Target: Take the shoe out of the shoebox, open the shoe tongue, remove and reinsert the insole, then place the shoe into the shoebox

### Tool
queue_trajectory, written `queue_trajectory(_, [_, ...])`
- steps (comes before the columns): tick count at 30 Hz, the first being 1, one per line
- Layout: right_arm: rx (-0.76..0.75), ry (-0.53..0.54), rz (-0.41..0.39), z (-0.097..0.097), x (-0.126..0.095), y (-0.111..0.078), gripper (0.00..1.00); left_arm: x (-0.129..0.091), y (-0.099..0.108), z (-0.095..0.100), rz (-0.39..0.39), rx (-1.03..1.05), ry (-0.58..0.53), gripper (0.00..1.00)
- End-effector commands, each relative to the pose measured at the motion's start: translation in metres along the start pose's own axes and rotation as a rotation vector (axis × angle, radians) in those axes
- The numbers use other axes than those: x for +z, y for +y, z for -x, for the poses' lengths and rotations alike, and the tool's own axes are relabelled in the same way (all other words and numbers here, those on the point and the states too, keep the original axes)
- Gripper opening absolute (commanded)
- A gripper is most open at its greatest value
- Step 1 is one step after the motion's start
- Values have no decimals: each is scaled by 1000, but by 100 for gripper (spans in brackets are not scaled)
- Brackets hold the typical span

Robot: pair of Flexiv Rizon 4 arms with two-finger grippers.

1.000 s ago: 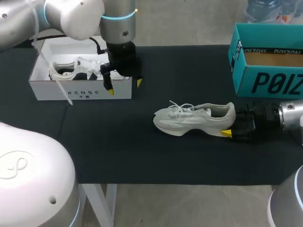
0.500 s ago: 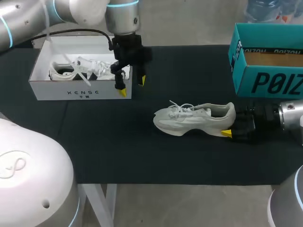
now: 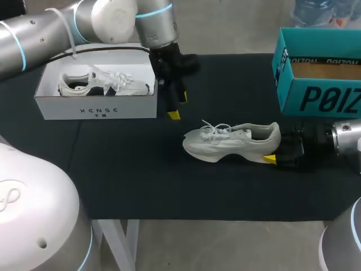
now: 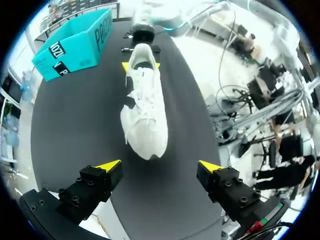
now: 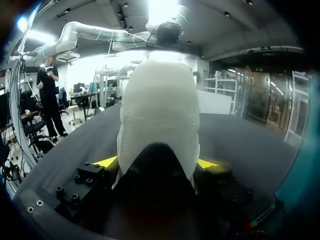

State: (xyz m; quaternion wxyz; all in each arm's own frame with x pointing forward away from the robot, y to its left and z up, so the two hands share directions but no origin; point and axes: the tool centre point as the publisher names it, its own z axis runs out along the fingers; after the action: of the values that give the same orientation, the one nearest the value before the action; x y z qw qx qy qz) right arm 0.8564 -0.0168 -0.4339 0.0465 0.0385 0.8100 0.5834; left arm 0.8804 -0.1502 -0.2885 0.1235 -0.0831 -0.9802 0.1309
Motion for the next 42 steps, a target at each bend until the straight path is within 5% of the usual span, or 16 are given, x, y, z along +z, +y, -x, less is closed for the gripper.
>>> queue_trajectory(1, [0, -1, -2, 1, 2, -3, 0, 4, -4, -13, 25, -501, -480, 100])
queue_trajectory(25, [0, -1, -2, 1, 2, -3, 0, 4, -6, -11, 14, -536, -448, 100])
queue_trajectory(29, [0, -1, -2, 1, 2, -3, 0, 22, -15, -13, 100, -703, -449, 100])
queue_trajectory(42, [0, -1, -2, 1, 2, -3, 0, 29, -54, -17, 102, -1158, -468, 100])
